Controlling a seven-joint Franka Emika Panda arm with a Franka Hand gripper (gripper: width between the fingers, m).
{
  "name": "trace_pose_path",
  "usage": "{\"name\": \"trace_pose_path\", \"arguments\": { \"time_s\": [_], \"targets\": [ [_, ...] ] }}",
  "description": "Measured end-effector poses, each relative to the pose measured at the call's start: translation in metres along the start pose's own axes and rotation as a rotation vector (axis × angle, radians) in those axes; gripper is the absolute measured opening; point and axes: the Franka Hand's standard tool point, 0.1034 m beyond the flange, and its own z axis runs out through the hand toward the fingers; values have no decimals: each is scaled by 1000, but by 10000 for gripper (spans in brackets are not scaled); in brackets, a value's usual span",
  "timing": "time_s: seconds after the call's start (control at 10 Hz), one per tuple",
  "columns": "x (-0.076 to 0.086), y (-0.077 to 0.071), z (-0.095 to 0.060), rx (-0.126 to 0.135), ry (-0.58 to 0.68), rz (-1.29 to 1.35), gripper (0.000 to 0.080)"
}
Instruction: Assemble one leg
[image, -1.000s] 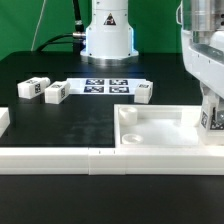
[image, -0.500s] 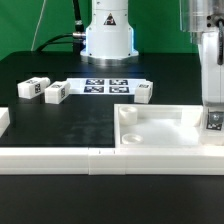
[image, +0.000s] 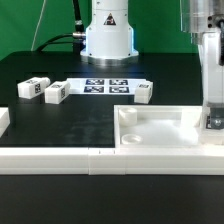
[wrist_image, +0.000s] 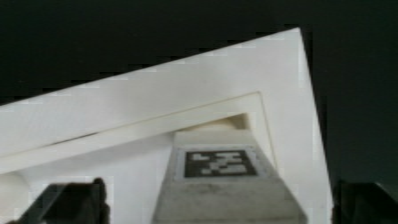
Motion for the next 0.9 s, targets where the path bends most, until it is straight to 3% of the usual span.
{"name": "trace_pose_path", "arguments": {
  "time_s": [0.9],
  "targets": [
    [-1, 0, 0, -1, 0, -9, 649]
  ]
}}
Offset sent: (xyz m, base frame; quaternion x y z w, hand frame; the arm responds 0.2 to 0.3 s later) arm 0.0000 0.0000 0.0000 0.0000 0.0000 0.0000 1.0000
